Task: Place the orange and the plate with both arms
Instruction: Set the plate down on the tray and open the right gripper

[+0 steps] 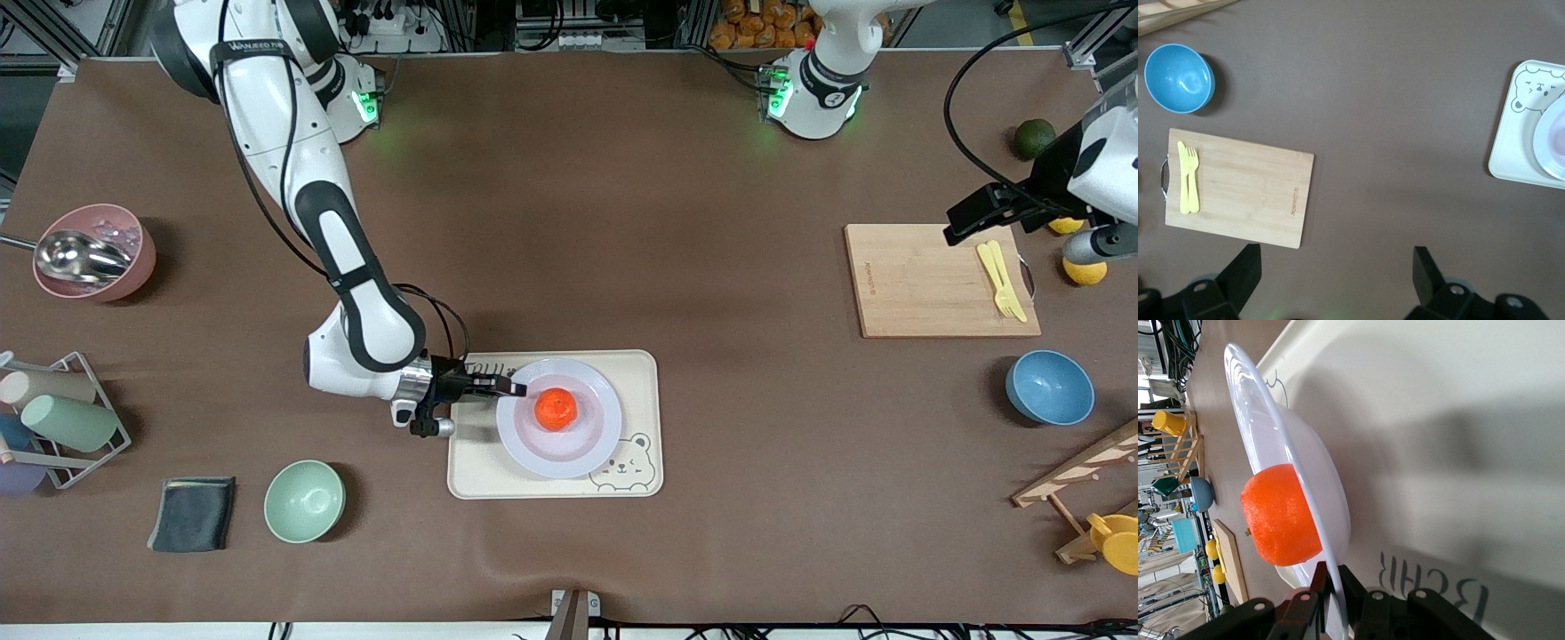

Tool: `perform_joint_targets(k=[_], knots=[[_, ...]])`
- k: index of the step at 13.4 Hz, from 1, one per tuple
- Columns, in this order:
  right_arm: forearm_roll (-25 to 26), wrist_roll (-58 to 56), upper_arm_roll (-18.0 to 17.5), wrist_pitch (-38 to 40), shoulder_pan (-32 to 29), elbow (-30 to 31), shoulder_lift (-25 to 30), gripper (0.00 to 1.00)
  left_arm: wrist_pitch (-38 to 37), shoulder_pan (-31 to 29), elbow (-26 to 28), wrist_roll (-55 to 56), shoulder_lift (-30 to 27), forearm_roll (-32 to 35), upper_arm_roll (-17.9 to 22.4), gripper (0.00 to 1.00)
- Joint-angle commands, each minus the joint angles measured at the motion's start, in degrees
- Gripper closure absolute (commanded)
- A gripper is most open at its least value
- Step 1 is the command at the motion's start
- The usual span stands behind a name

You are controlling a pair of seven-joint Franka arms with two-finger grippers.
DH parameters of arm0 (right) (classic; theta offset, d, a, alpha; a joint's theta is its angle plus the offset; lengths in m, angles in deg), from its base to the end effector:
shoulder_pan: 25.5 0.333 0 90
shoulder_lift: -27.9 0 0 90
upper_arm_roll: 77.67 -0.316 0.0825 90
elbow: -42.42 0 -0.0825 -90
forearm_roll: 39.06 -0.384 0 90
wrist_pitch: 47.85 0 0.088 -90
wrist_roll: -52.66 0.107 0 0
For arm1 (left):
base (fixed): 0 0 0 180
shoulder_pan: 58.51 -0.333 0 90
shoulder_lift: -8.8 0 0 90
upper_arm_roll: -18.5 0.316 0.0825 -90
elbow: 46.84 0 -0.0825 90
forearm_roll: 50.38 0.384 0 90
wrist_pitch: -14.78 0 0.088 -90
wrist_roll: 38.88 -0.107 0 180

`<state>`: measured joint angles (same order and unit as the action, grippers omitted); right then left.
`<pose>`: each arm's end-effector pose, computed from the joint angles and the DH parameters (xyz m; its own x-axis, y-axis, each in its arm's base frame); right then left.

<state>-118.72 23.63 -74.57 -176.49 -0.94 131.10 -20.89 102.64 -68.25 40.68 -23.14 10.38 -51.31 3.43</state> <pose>0.6391 0.2873 0.1481 0.9922 -0.0804 -0.0953 -0.1243 -0.5800 -0.8051 0.5568 -0.0516 0.6268 0.9833 0.1800 -0.0263 0.1805 -0.9834 0.0169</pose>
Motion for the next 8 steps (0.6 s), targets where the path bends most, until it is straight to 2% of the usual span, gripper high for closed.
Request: perform_joint_targets(k=[1, 2, 3, 8], knots=[[0.8, -1.7, -0.7, -2.3, -0.6, -2.3, -1.7, 0.93, 1.8, -0.3, 0.3, -1.1, 0.6, -1.4, 0.0, 0.0], [0.8, -1.6, -0.7, -2.5, -0.6, -2.2, -1.7, 0.42, 1.8, -0.2, 0.3, -1.1, 0.8, -1.4, 0.0, 0.0], [0.9, -1.6, -0.7, -2.6, -0.3, -2.3, -1.6, 0.0, 1.8, -0.2, 0.4, -1.1, 0.8, -1.4, 0.0, 0.0], [2.0, -1.4, -0.6, -2.6, -0.7, -1.8, -0.4, 0.0, 1.8, 0.1, 0.4, -1.1, 0.6, -1.4, -0.1, 0.0]])
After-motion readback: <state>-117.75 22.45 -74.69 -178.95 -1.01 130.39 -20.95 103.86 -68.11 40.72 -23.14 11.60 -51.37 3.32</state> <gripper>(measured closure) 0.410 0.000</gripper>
